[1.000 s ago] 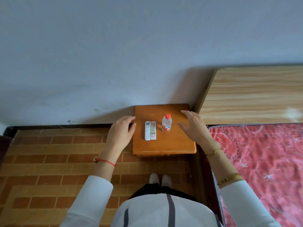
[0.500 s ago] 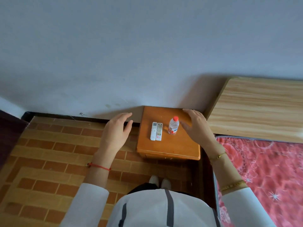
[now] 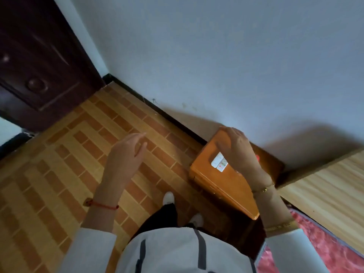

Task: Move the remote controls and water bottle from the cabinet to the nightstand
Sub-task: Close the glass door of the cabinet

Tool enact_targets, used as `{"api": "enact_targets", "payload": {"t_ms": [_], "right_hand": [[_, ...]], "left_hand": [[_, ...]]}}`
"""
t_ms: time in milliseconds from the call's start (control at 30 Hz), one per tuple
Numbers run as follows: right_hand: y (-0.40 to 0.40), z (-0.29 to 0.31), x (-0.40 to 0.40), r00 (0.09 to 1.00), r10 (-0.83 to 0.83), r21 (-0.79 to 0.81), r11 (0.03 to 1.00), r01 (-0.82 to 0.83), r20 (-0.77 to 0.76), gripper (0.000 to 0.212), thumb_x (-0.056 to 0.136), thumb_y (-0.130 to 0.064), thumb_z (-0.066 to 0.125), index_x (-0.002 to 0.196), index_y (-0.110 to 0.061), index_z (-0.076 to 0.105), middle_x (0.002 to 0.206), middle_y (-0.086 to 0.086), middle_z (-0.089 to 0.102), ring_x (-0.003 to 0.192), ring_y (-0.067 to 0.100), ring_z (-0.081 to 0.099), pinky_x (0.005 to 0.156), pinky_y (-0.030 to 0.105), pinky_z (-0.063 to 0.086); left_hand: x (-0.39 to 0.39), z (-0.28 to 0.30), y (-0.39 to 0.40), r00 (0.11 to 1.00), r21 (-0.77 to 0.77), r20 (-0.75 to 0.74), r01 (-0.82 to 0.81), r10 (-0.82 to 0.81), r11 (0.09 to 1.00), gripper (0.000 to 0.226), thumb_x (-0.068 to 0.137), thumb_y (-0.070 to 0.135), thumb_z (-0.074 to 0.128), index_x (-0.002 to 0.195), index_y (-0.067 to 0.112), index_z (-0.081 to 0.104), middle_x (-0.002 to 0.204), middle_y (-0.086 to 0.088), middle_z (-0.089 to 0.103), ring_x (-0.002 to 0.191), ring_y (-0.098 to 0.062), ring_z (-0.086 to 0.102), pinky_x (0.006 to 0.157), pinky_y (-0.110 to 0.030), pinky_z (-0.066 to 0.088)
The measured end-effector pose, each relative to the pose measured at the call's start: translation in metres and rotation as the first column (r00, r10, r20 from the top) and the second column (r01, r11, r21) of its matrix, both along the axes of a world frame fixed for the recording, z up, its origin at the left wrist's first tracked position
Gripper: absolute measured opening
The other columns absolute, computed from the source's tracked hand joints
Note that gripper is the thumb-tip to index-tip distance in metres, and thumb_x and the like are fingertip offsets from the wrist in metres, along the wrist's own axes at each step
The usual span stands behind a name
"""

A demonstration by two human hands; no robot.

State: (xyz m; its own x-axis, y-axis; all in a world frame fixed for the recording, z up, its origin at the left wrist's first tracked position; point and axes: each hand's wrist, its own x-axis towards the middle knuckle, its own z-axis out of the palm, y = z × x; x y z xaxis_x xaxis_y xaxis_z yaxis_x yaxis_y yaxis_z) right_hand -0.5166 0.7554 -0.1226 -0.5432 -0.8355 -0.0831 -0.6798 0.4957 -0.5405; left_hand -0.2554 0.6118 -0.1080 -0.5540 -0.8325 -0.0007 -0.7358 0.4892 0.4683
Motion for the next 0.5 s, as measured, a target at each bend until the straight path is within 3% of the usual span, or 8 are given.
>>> {"api": "enact_targets", "payload": {"t_ms": [200,500], "right_hand": [[-0.065,0.007,0.041,0.974,0.225,0.013,0.974,-0.225,0.014,0.048,0.094,-0.04,0.051,0.139,-0.023,0.044,0.142,0.001,0.048,0.134,0.023,0.041,0.114,0.041,0.033],[-0.182,0.013,0.14,0.851,0.526,-0.021,0.851,-0.525,0.008,0.046,0.095,-0.037,0.051,0.138,-0.023,0.045,0.142,-0.002,0.049,0.137,0.021,0.039,0.114,0.042,0.034]], "left_hand": [[0.06,0.003,-0.003,0.982,0.009,-0.029,-0.187,0.187,0.982,0.037,0.099,0.026,0.05,0.133,0.013,0.057,0.135,-0.005,0.06,0.126,-0.021,0.054,0.105,-0.034,0.043],[0.167,0.007,-0.034,0.862,-0.004,-0.027,-0.507,0.506,0.862,0.038,0.099,0.031,0.048,0.135,0.02,0.055,0.138,-0.001,0.057,0.126,-0.019,0.053,0.102,-0.034,0.043]]}}
